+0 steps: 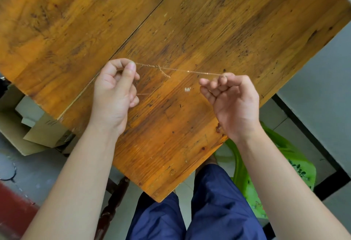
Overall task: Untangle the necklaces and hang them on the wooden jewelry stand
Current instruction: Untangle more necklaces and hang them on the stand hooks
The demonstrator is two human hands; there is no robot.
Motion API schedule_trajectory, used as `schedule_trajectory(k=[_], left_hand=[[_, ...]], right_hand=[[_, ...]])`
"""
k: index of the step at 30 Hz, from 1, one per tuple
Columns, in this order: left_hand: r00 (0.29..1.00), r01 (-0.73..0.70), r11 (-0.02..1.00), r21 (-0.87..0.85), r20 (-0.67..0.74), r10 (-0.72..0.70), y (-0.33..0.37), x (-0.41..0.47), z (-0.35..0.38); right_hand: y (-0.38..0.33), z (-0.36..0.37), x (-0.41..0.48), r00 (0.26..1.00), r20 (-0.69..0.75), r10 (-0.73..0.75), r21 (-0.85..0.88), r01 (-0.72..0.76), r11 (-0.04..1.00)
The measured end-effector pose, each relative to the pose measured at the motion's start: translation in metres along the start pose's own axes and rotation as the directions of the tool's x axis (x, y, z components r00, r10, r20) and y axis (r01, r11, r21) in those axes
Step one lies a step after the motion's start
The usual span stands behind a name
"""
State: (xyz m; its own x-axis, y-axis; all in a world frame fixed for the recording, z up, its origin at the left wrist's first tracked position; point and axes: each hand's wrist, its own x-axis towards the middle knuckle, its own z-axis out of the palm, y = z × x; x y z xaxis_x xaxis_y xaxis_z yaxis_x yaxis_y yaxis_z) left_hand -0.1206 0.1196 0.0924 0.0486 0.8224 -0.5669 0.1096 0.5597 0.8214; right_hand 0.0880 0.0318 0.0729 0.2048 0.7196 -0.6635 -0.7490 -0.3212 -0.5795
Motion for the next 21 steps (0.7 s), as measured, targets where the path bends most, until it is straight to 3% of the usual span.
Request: schedule_trajectory(k=[2,4,6,8,10,13,15,19,21], left_hand=[[1.0,-0.022,0.999,0.046,-0.015,0.023,-0.004,-0.001,0.004],[0.998,-0.041,0.996,0.074,-0.035,0.044,-0.006,0.0,0.007],[0.997,-0.046,0.995,0.09,-0.053,0.051,-0.007,0.0,0.008],[0.998,-0.042,0.997,0.059,-0.049,0.045,-0.006,-0.002,0.009],[0.999,-0.025,1.0,-0.007,-0.028,0.025,-0.004,-0.003,0.01],[0.998,-0.045,0.993,0.111,-0.044,0.05,-0.007,-0.003,0.012],[0.99,-0.098,0.951,0.294,-0.064,0.122,-0.015,0.0,0.01],[0.968,-0.155,0.846,0.511,-0.092,0.233,-0.026,0.007,0.005],[0.966,-0.148,0.787,0.598,-0.083,0.244,-0.028,0.008,0.005]], right_hand=[[-0.003,0.003,-0.002,1.0,-0.02,0.02,0.088,-0.018,0.996],[-0.005,0.005,-0.002,0.998,-0.047,0.031,0.063,-0.028,0.998],[-0.005,0.006,-0.001,0.997,-0.06,0.038,-0.036,-0.04,0.999],[-0.004,0.004,-0.001,0.995,-0.099,0.02,-0.241,-0.044,0.97],[0.0,0.0,0.001,0.988,-0.141,-0.068,-0.56,-0.023,0.828],[0.01,-0.01,0.003,0.964,-0.078,-0.256,-0.887,0.05,0.459],[0.012,-0.014,0.003,0.957,-0.024,-0.289,-0.959,0.06,0.278],[0.011,-0.018,0.0,0.946,-0.014,-0.324,-0.99,0.034,0.14],[0.013,-0.019,-0.003,0.937,0.046,-0.346,-0.999,0.041,-0.02]])
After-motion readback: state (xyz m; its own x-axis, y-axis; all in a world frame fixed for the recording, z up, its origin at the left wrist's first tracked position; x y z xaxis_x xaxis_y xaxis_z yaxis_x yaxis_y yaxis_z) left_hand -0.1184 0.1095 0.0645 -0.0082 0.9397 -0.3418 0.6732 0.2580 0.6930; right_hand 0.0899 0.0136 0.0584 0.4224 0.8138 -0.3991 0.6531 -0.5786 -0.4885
